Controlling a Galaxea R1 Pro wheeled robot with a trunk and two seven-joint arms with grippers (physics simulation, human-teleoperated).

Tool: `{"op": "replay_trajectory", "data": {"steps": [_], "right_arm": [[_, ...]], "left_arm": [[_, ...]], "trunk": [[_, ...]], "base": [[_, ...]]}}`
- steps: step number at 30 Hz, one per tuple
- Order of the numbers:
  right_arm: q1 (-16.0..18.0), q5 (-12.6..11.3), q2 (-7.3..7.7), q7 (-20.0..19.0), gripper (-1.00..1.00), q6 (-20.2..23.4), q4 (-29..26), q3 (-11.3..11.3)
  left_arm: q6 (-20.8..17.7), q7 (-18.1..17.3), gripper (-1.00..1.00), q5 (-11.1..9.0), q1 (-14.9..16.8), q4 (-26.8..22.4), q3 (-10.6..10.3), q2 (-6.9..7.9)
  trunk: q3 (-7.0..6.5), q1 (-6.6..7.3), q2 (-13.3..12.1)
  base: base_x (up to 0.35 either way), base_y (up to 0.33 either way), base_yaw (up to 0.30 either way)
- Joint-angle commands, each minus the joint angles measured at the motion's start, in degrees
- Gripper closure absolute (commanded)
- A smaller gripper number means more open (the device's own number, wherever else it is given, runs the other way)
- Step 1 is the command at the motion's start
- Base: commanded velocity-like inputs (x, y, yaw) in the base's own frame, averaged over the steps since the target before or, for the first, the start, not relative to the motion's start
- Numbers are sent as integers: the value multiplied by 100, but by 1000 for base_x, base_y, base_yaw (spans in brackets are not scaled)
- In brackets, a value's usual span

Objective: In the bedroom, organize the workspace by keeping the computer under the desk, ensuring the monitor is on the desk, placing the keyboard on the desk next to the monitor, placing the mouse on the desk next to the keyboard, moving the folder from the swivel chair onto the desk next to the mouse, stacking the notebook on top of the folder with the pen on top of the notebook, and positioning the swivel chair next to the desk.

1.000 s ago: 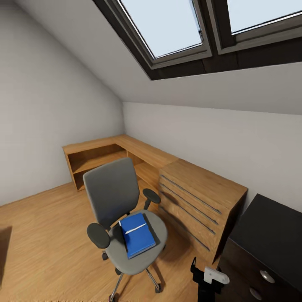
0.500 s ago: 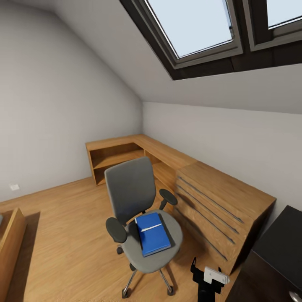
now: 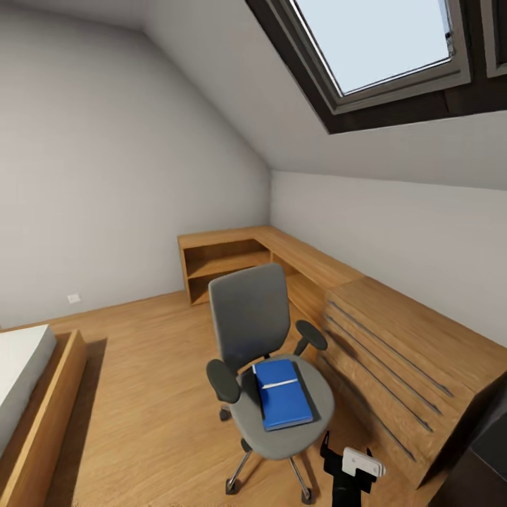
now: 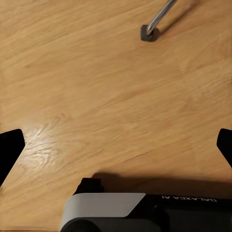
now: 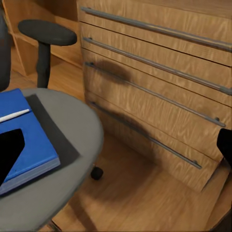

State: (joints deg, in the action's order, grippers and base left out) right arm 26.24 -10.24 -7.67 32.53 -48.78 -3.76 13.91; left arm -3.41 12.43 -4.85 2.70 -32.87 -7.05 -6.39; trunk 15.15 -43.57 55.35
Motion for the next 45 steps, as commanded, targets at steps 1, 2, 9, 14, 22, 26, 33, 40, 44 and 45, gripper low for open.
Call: {"op": "replay_trajectory", "data": {"steps": [1, 2, 9, 14, 22, 26, 33, 40, 44, 45], "right_arm": [[3, -48, 3, 19, -100, -18, 2, 52], [3, -48, 6, 18, -100, -18, 4, 52], [3, -39, 18, -112, -100, -18, 78, 51], [3, -56, 35, -440, -100, -23, 140, 51], [2, -82, 40, -574, -100, -48, 132, 40], [0, -72, 38, -586, -100, -39, 136, 44], [114, -339, 134, -788, -100, 2902, -1999, -53], [1192, -1274, 185, -812, -100, 5334, -2285, -281], [1379, -1880, 190, -824, -100, 5599, -2058, -420], [1392, -1955, 189, -824, -100, 5617, -2016, -430]], "left_arm": [[-29, 49, -100, -49, 3, -9, -41, 6], [-24, 51, -100, -50, 3, -11, -35, 9], [428, 57, -100, -51, 4, -32, 162, 14], [771, 52, -100, -51, 3, -54, 499, 14], [871, 34, -100, -54, 3, -192, 911, 29], [875, 9, -100, -58, 4, -448, 1183, 33], [-1463, -16, -100, -220, 4, -3941, 2051, 111], [-2535, 4, -100, -731, 3, -5239, 2066, 89], [-2606, 4, -100, -914, 4, -5345, 2077, 104], [-2613, 4, -100, -928, 4, -5353, 2078, 109]], "trunk": [[8, -1, 5], [8, -1, 5], [8, -1, 5], [8, -1, 5], [8, -1, 5], [8, -1, 5], [8, -1, 5], [8, -1, 5], [8, -1, 5], [8, -1, 5]], "base": [[0, 0, 288], [0, 0, 288], [0, 0, 150], [0, 0, 22], [0, 0, 3], [0, 0, 0], [0, 0, 0], [0, 0, 0], [0, 0, 0], [0, 0, 0]]}}
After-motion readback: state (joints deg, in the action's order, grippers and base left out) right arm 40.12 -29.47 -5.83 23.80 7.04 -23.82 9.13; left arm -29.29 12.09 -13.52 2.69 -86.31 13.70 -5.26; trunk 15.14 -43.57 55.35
